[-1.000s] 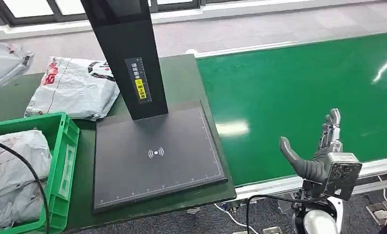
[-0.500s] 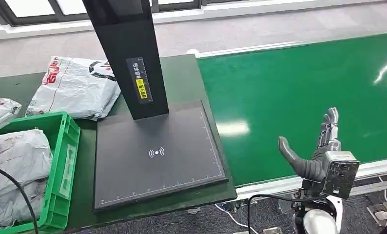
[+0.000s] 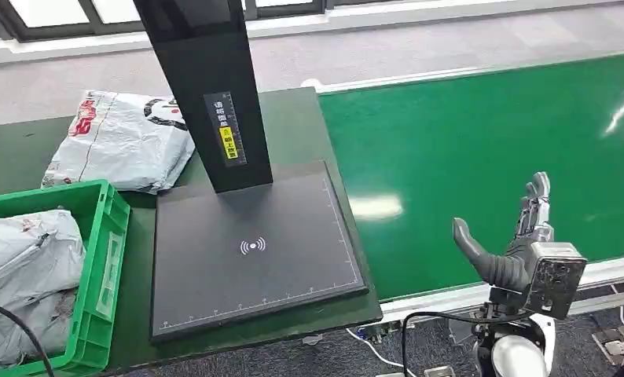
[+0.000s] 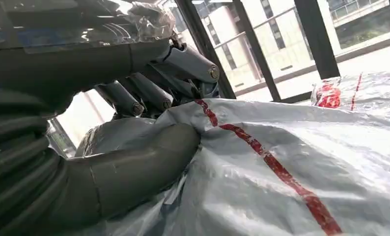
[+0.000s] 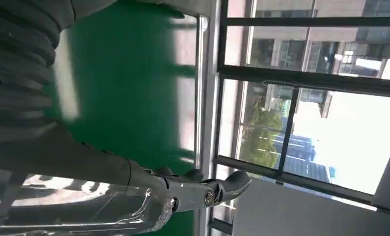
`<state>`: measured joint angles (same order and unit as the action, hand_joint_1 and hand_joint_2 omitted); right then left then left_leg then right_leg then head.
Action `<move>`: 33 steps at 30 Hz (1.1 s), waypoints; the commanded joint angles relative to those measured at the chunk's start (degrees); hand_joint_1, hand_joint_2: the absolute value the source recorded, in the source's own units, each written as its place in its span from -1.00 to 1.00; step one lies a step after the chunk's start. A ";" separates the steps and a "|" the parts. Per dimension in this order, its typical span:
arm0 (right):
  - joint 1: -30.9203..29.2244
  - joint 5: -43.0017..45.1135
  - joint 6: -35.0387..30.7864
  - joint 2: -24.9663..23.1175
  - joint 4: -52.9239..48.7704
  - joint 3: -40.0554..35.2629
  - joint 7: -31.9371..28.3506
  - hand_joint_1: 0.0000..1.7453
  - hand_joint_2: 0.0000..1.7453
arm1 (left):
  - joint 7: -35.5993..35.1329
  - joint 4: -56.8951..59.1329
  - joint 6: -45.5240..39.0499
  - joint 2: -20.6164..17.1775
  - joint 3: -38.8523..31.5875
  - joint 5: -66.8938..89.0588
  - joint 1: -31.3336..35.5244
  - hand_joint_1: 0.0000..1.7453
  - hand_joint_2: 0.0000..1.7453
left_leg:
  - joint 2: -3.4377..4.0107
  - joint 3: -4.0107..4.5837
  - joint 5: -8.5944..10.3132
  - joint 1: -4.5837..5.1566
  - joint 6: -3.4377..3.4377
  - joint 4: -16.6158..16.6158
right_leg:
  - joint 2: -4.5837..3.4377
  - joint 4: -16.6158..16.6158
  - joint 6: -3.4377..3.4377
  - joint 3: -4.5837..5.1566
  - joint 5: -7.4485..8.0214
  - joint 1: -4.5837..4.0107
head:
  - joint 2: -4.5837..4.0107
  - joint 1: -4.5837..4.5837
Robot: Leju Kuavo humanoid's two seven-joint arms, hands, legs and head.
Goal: Moved the parcel from conveyor to table for the left to box.
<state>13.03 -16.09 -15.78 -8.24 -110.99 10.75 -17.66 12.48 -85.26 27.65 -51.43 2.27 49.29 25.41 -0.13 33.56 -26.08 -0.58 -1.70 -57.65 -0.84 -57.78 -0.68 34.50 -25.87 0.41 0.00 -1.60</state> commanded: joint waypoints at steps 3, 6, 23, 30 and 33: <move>-1.27 0.78 -0.61 2.28 3.32 -0.92 0.24 -1.00 1.00 | 1.99 -8.29 3.87 1.72 -6.00 -10.79 -12.28 1.00 1.00 | 0.19 -0.27 -0.01 0.04 0.07 0.21 | -0.14 0.20 0.05 -0.22 0.05 0.03 | 0.00 0.00; -0.77 0.64 -0.40 1.83 2.87 -0.64 0.32 -1.00 1.00 | 1.87 -11.67 5.40 2.17 -5.69 -14.37 -13.40 1.00 1.00 | 0.13 -0.22 -0.04 0.02 0.05 0.12 | -0.03 0.13 0.04 -0.18 -0.01 0.01 | 0.00 0.00; -1.46 0.79 -0.69 2.33 3.54 -0.57 -0.07 -1.00 1.00 | 1.21 -10.87 5.43 3.92 -1.73 -15.90 -9.12 -1.00 1.00 | -0.10 -0.20 -0.03 0.01 0.11 0.15 | 0.18 0.17 0.03 -0.23 -0.04 -0.01 | 0.00 0.00; -1.46 0.79 -0.69 2.33 3.54 -0.57 -0.07 -1.00 1.00 | 1.21 -10.87 5.43 3.92 -1.73 -15.90 -9.12 -1.00 1.00 | -0.09 -0.19 -0.04 0.04 0.10 0.13 | 0.16 0.12 0.03 -0.20 -0.06 0.02 | 0.00 0.00; -1.32 1.16 -1.00 3.00 3.54 -0.88 -0.14 -1.00 1.00 | 1.17 -10.43 5.46 4.01 -1.24 -16.06 -7.90 -1.00 1.00 | -0.12 -0.29 -0.02 -0.01 0.13 0.21 | 0.22 0.25 0.04 -0.34 -0.03 -0.03 | 0.00 0.00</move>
<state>12.95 -15.56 -16.44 -7.37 -110.86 10.73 -17.73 13.70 -97.09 32.94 -51.52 -0.94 33.75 14.06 -0.15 33.52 -26.16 -0.57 -1.65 -57.65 -0.80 -57.77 -0.69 34.47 -25.94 0.41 0.00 -1.60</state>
